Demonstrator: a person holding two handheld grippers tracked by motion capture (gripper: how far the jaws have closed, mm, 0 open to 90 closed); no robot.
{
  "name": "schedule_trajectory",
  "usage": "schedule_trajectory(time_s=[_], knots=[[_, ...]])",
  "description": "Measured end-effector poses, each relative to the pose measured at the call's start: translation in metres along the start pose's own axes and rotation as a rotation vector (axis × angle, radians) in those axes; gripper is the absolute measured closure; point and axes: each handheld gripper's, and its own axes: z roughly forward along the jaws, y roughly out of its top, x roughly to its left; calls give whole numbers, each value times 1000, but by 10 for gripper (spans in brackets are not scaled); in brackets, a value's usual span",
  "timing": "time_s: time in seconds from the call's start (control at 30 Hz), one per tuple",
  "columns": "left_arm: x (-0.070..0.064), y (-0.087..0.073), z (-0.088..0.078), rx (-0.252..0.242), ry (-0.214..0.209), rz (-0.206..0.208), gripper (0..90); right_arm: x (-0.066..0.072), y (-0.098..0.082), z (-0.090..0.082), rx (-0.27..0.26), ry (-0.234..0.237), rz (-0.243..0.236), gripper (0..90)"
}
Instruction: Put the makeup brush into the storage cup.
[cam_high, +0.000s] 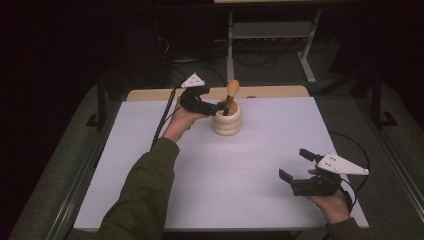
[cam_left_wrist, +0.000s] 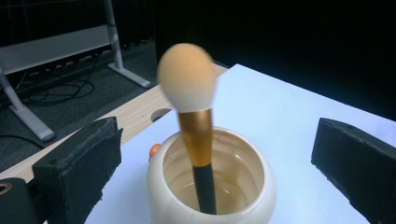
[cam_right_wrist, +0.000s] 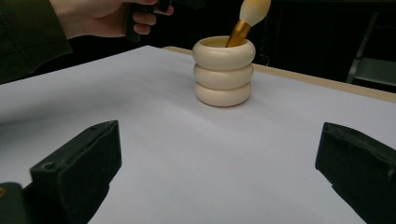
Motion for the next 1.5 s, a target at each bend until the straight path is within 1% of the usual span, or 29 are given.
schedule_trajectory(time_s=[0.07, 0.13, 0.17, 0.33, 0.37, 0.6, 0.63, 0.67, 0.77, 0.8, 0.9, 1.0, 1.03, 1.07, 1.1, 1.17, 1.23, 1.3, 1.4, 1.43, 1.5], knots=[[-1, 0, -1, 1, 3, -8, 13, 0, 0, 0, -1, 0, 0, 0], [-1, -1, -2, 4, 3, -8, 14, 0, 0, 0, -1, 0, 0, 0], [-1, -1, -5, 12, -1, 3, 14, 0, 0, 0, -1, 0, 1, 0], [-3, -2, -8, 23, -2, 4, 14, 0, 0, -1, -3, 0, 4, 0], [-3, -2, -11, 34, 0, 1, 14, 0, 0, -1, -2, -1, 4, 0], [-2, -5, -17, 39, -11, -12, 14, 0, 0, -1, 2, -2, 6, 0], [-2, -6, -20, 46, -15, -2, 14, -1, 0, -1, 1, -4, 3, 0], [-2, -6, -20, 46, -15, -2, 14, -1, 0, -1, 1, -4, 3, 0], [-4, -9, -23, 55, -19, -9, 14, 0, 0, -1, 0, -4, 2, 0], [-6, -10, -26, 58, -18, -5, 14, 0, 0, -1, 1, -4, 0, 0], [-9, -12, -31, 49, -18, -12, 14, 0, 0, -1, 1, -4, 1, 0], [-10, -12, -34, 56, -21, -8, 14, 0, 0, -1, 2, -4, 2, 0], [-12, -13, -38, 53, -19, -8, 14, 1, 0, -1, 4, -6, 3, 0], [-12, -13, -38, 53, -19, -8, 14, 1, 0, -1, 5, -5, 4, 0], [-13, -14, -42, 51, -24, -8, 14, 1, 0, 0, 5, -5, 4, 0], [-14, -14, -44, 53, -24, -11, 14, 1, 0, 0, 5, -6, 3, 0], [-15, -16, -50, 60, -16, -3, 14, 1, 1, 0, 4, -5, 3, 0], [-15, -17, -53, 63, -10, -7, 14, 1, 0, 0, 5, -5, 2, 0], [-16, -18, -57, 54, -5, -13, 14, 1, 0, 1, 6, -4, 1, 0], [-16, -19, -61, 56, -2, -6, 14, 1, 0, 1, 7, -5, 1, 0], [-17, -20, -63, 51, 2, -9, 14, 1, 0, 1, 7, -5, 1, 0]])
